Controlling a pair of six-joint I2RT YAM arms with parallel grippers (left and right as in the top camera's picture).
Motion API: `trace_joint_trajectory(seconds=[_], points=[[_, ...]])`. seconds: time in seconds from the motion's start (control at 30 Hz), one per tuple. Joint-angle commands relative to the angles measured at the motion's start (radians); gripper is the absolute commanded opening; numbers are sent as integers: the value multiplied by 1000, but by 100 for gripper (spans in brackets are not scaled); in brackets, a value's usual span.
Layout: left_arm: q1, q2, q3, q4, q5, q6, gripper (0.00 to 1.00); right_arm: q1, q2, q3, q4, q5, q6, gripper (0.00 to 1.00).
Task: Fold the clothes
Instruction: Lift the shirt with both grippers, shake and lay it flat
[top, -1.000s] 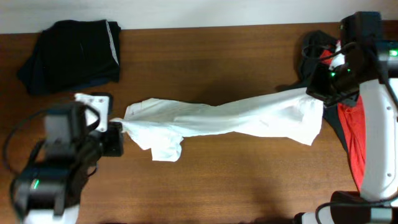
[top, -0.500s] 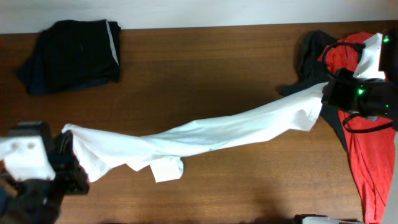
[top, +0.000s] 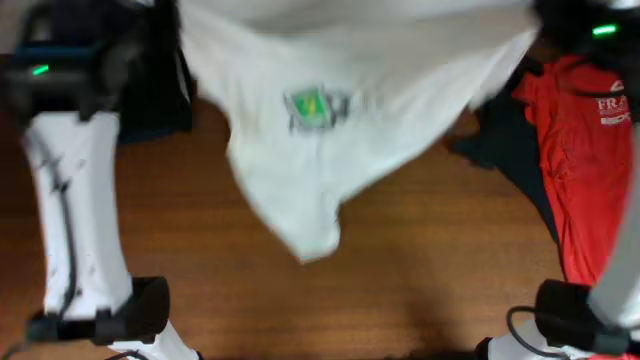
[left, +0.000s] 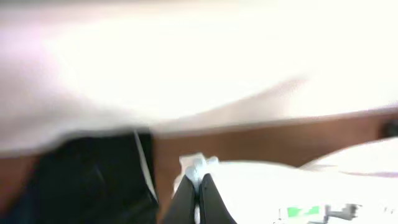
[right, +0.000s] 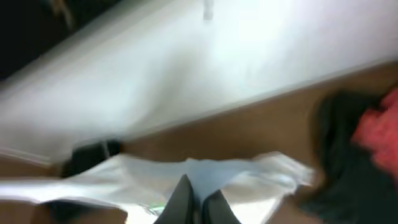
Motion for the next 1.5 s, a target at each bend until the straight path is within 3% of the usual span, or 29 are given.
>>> trace_joint_trajectory(seconds=[0.0, 0.13, 0.27, 0.4, 0.53, 0.63, 0.83, 1.03, 1.17, 1.3, 1.4, 1.47], points=[[79, -55, 305, -32, 19, 39, 0, -128, -51, 246, -69, -35, -10, 4], [119, -23, 311, -87, 19, 39, 0, -136, -19, 217, -172, -35, -73, 4], [120, 142, 181, -233, 14, 39, 1, -23, 132, 14, -288, -34, -167, 4], [119, 308, 103, -376, 14, 39, 0, 57, 192, -241, -295, -23, -213, 4], [119, 298, 106, -523, 18, 38, 0, 64, 180, -284, -375, 26, -216, 4], [119, 188, 106, -605, 18, 38, 0, 63, 107, -284, -438, 34, -216, 4], [119, -46, 60, -605, 13, 38, 0, 93, -70, -344, -492, 97, -211, 4], [119, -350, -431, -605, -45, 14, 1, 125, -237, -577, -492, 107, -204, 4], [119, -463, -661, -605, -46, -8, 0, 125, -336, -782, -484, 108, -203, 4], [119, -570, -697, -605, -46, -24, 0, 125, -491, -914, -484, 169, -119, 4], [119, -679, -697, -605, -46, -39, 0, 125, -607, -988, -492, 157, -117, 15], [119, -732, -697, -605, -46, -39, 0, 125, -663, -1041, -492, 145, -117, 15]])
